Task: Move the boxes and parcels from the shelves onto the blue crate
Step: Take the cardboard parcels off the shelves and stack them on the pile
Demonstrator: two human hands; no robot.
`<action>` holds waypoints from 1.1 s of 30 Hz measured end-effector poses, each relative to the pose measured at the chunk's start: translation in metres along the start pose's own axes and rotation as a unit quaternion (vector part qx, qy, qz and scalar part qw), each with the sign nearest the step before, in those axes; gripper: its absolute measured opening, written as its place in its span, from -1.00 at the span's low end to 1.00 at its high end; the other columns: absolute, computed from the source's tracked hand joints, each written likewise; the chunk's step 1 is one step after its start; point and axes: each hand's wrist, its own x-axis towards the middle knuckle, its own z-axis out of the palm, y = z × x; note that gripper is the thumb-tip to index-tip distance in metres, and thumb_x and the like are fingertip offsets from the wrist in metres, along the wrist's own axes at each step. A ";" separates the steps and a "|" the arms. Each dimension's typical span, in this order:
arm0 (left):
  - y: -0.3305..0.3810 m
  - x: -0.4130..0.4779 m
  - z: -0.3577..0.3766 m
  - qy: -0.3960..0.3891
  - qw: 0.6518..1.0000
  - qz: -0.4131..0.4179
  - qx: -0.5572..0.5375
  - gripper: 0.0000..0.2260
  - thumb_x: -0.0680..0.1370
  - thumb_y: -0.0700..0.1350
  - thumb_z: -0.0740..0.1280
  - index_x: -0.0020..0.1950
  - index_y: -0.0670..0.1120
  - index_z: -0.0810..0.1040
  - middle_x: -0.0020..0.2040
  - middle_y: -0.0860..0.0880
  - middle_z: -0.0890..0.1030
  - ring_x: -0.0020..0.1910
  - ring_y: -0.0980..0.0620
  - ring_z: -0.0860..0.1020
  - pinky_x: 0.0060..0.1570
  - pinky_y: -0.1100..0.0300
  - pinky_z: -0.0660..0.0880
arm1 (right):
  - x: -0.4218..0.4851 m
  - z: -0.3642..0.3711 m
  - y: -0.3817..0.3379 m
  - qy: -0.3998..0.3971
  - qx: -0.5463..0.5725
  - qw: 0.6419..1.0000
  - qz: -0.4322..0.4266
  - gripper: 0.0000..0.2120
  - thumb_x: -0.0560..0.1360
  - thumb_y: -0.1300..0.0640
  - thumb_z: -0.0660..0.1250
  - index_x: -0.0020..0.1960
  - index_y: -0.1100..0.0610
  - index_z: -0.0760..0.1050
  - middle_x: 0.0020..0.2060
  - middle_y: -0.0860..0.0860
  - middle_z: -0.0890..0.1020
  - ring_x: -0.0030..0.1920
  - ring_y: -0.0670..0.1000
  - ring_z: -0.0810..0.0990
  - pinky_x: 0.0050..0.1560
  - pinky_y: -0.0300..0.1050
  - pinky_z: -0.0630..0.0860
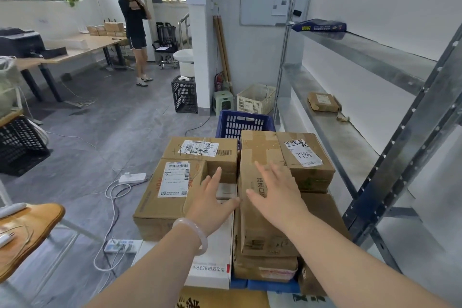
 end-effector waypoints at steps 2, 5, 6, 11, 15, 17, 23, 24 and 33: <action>-0.008 0.004 -0.012 0.009 1.000 0.013 0.008 -0.16 0.39 0.33 0.28 0.58 0.20 -0.03 0.60 0.05 0.06 0.57 0.06 0.01 0.52 -0.07 0.12 | 0.005 -0.003 -0.017 0.000 -0.035 0.999 -0.002 -0.31 0.56 -0.30 0.13 0.57 -0.20 -0.09 0.59 -0.01 -0.06 0.58 0.05 -0.13 0.52 0.09 -0.12; -0.021 0.008 -0.031 0.017 0.999 0.027 0.044 -0.20 0.43 0.27 0.29 0.59 0.18 -0.01 0.60 0.06 0.07 0.57 0.00 0.03 0.52 -0.06 0.10 | 0.012 0.004 -0.041 -0.031 -0.012 0.999 -0.018 -0.30 0.57 -0.24 0.17 0.58 -0.19 -0.11 0.59 -0.04 -0.07 0.58 0.03 -0.12 0.52 0.08 -0.06; -0.026 0.010 -0.037 0.023 0.998 0.022 0.055 -0.24 0.48 0.21 0.31 0.59 0.18 0.00 0.60 0.04 0.06 0.57 -0.02 0.02 0.52 -0.04 0.08 | 0.014 0.010 -0.048 -0.035 -0.008 0.999 -0.033 -0.30 0.57 -0.23 0.18 0.57 -0.20 -0.11 0.59 -0.04 -0.07 0.57 0.03 -0.11 0.52 0.08 -0.04; -0.061 0.016 -0.059 0.058 0.992 -0.035 0.110 -0.31 0.52 0.19 0.31 0.57 0.21 0.05 0.60 -0.01 0.07 0.57 -0.06 0.03 0.52 -0.05 0.07 | 0.028 0.045 -0.077 -0.077 -0.007 0.995 -0.068 -0.29 0.56 -0.24 0.19 0.57 -0.23 -0.12 0.59 -0.06 -0.10 0.57 0.00 -0.13 0.53 0.06 -0.07; -0.087 0.025 -0.077 0.059 0.982 -0.048 0.170 -0.32 0.51 0.23 0.27 0.57 0.23 0.06 0.60 0.03 0.05 0.58 -0.02 -0.01 0.52 -0.02 0.03 | 0.038 0.071 -0.096 -0.129 0.026 0.990 -0.047 -0.30 0.57 -0.20 0.20 0.57 -0.23 -0.12 0.59 -0.06 -0.11 0.57 -0.01 -0.15 0.53 0.04 -0.05; -0.097 0.029 -0.084 0.046 0.979 -0.052 0.194 -0.33 0.52 0.23 0.27 0.57 0.21 0.07 0.61 0.04 0.02 0.58 -0.04 -0.03 0.53 -0.01 0.01 | 0.045 0.085 -0.102 -0.154 0.055 0.986 -0.014 -0.30 0.57 -0.20 0.21 0.57 -0.23 -0.12 0.59 -0.05 -0.12 0.57 0.01 -0.15 0.54 0.08 -0.01; -0.121 0.039 -0.103 0.005 0.982 -0.078 0.170 -0.37 0.55 0.18 0.29 0.56 0.23 0.10 0.61 -0.10 -0.02 0.57 -0.11 -0.03 0.51 0.03 0.01 | 0.066 0.124 -0.111 -0.175 0.107 0.977 0.064 -0.25 0.54 -0.24 0.24 0.56 -0.26 -0.13 0.59 0.00 -0.12 0.58 0.08 -0.07 0.53 0.08 0.06; -0.126 0.041 -0.103 -0.010 0.983 -0.093 0.161 -0.37 0.55 0.20 0.28 0.56 0.25 0.09 0.61 -0.09 -0.03 0.57 -0.13 0.00 0.50 0.01 0.05 | 0.067 0.129 -0.112 -0.177 0.121 0.974 0.075 -0.24 0.53 -0.24 0.25 0.56 -0.27 -0.14 0.59 0.01 -0.10 0.58 0.09 -0.04 0.51 0.05 0.08; -0.133 0.035 -0.100 -0.013 0.993 -0.103 0.056 -0.36 0.55 0.14 0.33 0.57 0.14 0.13 0.46 -0.04 0.29 0.41 -0.02 0.35 0.32 0.14 0.31 | 0.059 0.140 -0.116 -0.175 0.206 0.959 0.082 -0.24 0.57 -0.10 0.27 0.58 -0.21 -0.15 0.57 -0.06 0.09 0.52 0.03 0.17 0.45 -0.05 0.18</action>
